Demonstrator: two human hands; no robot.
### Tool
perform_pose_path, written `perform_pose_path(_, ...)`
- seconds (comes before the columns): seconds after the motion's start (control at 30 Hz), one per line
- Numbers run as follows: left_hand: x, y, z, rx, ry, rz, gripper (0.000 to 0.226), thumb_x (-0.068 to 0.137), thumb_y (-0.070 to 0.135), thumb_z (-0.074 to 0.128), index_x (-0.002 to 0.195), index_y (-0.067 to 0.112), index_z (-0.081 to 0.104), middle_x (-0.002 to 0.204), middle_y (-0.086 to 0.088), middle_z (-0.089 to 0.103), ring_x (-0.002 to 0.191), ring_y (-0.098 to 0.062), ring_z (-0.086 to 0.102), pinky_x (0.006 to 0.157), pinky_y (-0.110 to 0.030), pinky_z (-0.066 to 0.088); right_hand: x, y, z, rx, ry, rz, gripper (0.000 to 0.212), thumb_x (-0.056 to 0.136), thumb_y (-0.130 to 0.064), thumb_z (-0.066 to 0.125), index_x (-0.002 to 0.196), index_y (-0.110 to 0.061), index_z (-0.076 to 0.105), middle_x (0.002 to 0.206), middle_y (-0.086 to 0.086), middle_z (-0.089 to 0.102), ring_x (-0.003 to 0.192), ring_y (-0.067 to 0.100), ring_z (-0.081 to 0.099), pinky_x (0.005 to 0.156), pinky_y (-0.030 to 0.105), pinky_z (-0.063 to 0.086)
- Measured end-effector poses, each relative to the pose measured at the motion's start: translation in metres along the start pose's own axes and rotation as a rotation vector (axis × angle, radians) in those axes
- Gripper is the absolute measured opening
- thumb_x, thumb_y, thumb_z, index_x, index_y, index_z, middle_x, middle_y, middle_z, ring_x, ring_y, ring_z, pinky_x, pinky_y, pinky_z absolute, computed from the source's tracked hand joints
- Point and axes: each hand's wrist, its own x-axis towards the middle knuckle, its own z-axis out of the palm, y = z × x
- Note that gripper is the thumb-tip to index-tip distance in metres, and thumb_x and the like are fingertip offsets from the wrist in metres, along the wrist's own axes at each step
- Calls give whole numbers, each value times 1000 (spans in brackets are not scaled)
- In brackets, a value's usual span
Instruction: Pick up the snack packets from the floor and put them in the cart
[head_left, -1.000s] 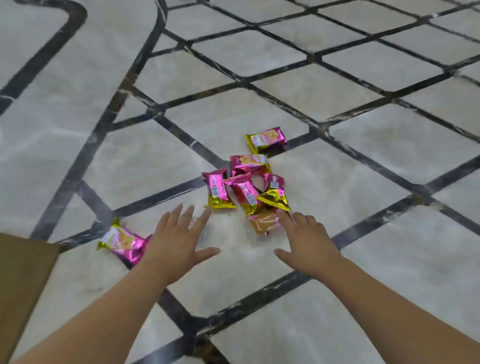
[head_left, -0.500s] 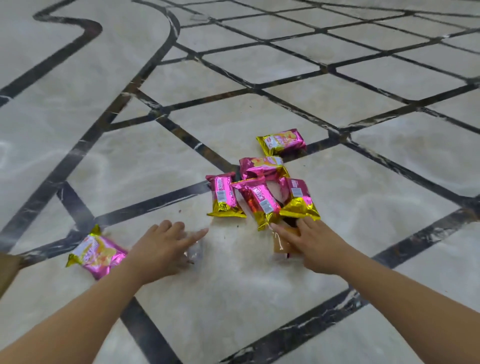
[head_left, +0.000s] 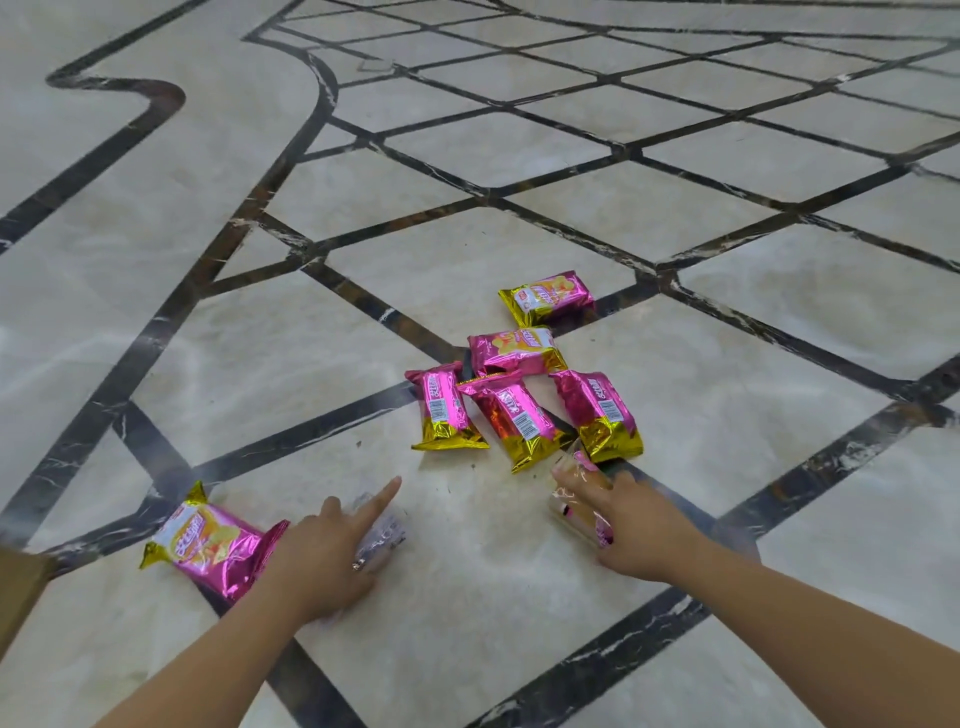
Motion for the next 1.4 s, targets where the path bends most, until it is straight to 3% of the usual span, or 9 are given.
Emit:
perform_pose_path(0.13, 6, 3, -18, -118, 138, -155, 95, 89, 58, 52, 140, 57, -28, 98, -1, 46, 72, -13, 56, 58, -20, 44, -5, -15, -13, 168, 132, 27, 90, 75, -35, 62, 142, -63, 9, 97, -4, 44, 81, 14, 53, 61, 23, 45)
perform_pose_path(0.3, 28, 29, -68, -224, 281, -350, 96, 87, 49, 57, 150, 50, -16, 111, -18, 57, 79, -26, 60, 58, -29, 44, 2, -31, -58, 292, 378, 107, 83, 79, -37, 64, 145, -58, 18, 92, -6, 38, 81, 17, 50, 69, 26, 44)
perform_pose_path(0.43, 39, 56, -123, -301, 459, -386, 93, 86, 52, 59, 152, 29, -2, 104, -15, 59, 85, -32, 60, 66, -34, 46, 16, -34, -103, 453, 605, 186, 77, 80, -47, 65, 142, -60, 22, 85, -3, 44, 77, 20, 55, 68, 28, 40)
perform_pose_path(0.5, 39, 66, -151, -384, 519, -379, 83, 84, 45, 66, 141, 16, 13, 101, -14, 60, 78, -30, 56, 61, -33, 41, 20, -32, -124, 496, 656, 194, 82, 76, -47, 66, 141, -62, 20, 85, 0, 48, 77, 20, 54, 64, 26, 38)
perform_pose_path(0.57, 36, 75, -171, -396, 531, -376, 74, 84, 40, 69, 132, 13, 20, 94, -9, 56, 74, -26, 49, 55, -32, 30, 16, -29, -144, 498, 681, 193, 87, 74, -43, 68, 142, -61, 18, 84, 0, 49, 75, 17, 52, 60, 20, 34)
perform_pose_path(0.63, 32, 83, -190, -379, 531, -345, 72, 84, 41, 69, 136, 18, 25, 94, -5, 55, 78, -26, 50, 59, -33, 33, 9, -26, -162, 499, 715, 200, 86, 75, -42, 69, 143, -59, 19, 85, -1, 51, 76, 15, 51, 60, 19, 34)
perform_pose_path(0.8, 12, 107, -256, -490, 544, -287, 82, 85, 50, 66, 153, 36, 24, 123, -6, 64, 115, -30, 56, 78, -33, 39, -18, -18, -225, 544, 670, 227, 87, 76, -37, 68, 142, -60, 18, 98, 2, 59, 86, 17, 53, 68, 28, 38)
perform_pose_path(1.0, -64, 144, -408, -407, 491, -271, 78, 90, 53, 58, 154, 45, 13, 98, -6, 59, 93, -27, 54, 71, -32, 34, -103, -26, -383, 583, 584, 307, 90, 75, -34, 70, 143, -59, 18, 100, 3, 59, 84, 19, 53, 65, 29, 41)
perform_pose_path(1.4, -263, 242, -751, -310, 409, -249, 82, 87, 59, 56, 150, 55, 5, 101, -9, 52, 98, -31, 56, 76, -34, 41, -341, -99, -717, 640, 582, 304, 92, 72, -32, 70, 142, -61, 19, 103, 5, 60, 87, 22, 55, 69, 31, 40)
